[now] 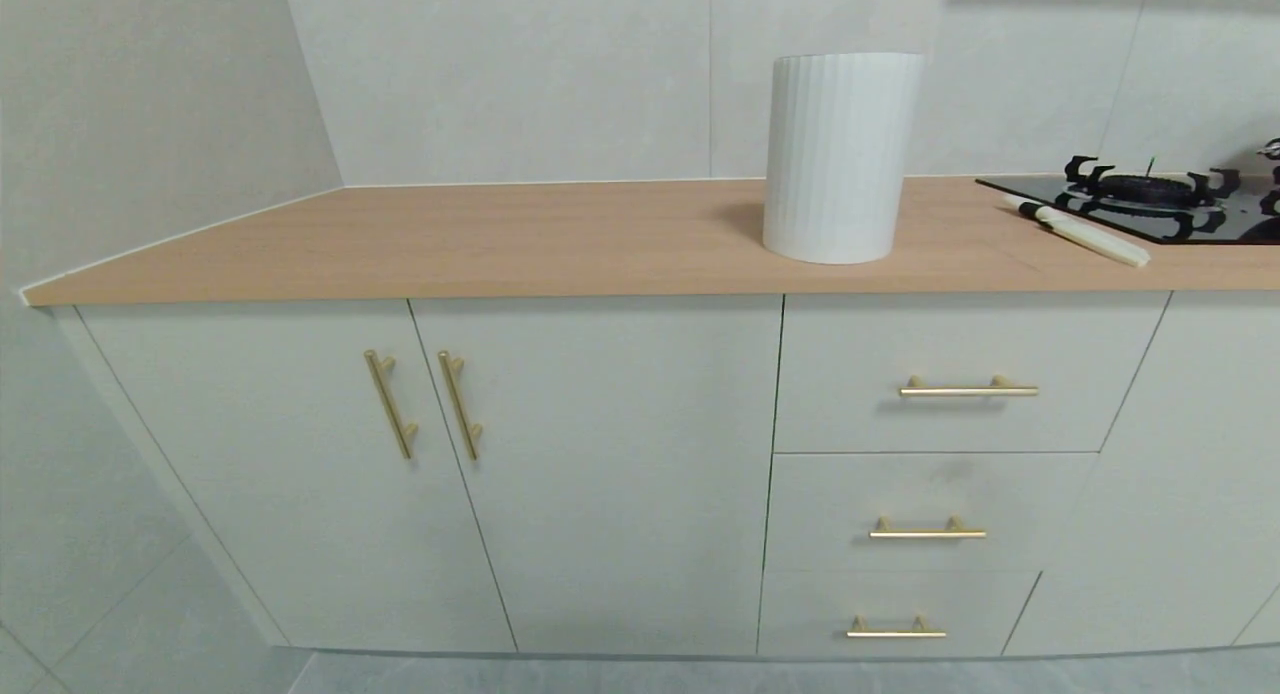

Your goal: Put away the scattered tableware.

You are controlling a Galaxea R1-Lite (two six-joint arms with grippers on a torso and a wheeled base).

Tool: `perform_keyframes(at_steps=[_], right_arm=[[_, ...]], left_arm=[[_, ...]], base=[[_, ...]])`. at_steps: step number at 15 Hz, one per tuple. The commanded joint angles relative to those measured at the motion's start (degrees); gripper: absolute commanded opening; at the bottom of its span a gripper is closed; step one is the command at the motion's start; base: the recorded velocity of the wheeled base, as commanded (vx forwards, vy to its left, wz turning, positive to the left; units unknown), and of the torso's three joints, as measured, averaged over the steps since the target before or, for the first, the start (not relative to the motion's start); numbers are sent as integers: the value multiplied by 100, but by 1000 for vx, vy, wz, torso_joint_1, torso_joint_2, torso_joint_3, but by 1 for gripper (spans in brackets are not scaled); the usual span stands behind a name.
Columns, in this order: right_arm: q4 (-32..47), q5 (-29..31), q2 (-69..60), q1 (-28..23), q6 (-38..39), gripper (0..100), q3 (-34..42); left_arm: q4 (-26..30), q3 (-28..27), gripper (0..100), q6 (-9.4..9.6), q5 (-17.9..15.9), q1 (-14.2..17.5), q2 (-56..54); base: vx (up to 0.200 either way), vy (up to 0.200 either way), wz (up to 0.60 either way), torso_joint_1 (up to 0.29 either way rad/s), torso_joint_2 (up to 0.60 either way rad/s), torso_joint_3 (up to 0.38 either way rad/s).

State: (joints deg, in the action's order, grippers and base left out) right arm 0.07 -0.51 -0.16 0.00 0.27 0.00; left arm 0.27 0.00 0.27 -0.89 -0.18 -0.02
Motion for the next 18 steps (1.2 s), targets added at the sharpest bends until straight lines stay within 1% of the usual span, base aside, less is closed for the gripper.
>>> perform_keyframes(at_steps=[1, 9, 14, 16, 18], right_arm=[[1, -2, 16, 0, 0, 100, 0], [1, -2, 16, 0, 0, 100, 0], [1, -2, 16, 0, 0, 100, 0], [1, -2, 16, 0, 0, 100, 0], [1, -2, 16, 0, 0, 100, 0]], left_arm=[[0, 0, 100, 0, 1, 1, 2], [0, 0, 100, 8, 1, 1, 2], [0, 0, 100, 8, 1, 1, 2], [0, 0, 100, 43, 1, 1, 2], [0, 0, 100, 52, 1, 1, 2]], base=[[200, 0, 0, -2, 2, -2], [200, 0, 0, 2, 4, 4], [0, 0, 0, 0, 0, 0], [0, 0, 0, 0, 0, 0], [0, -200, 0, 0, 7, 0]])
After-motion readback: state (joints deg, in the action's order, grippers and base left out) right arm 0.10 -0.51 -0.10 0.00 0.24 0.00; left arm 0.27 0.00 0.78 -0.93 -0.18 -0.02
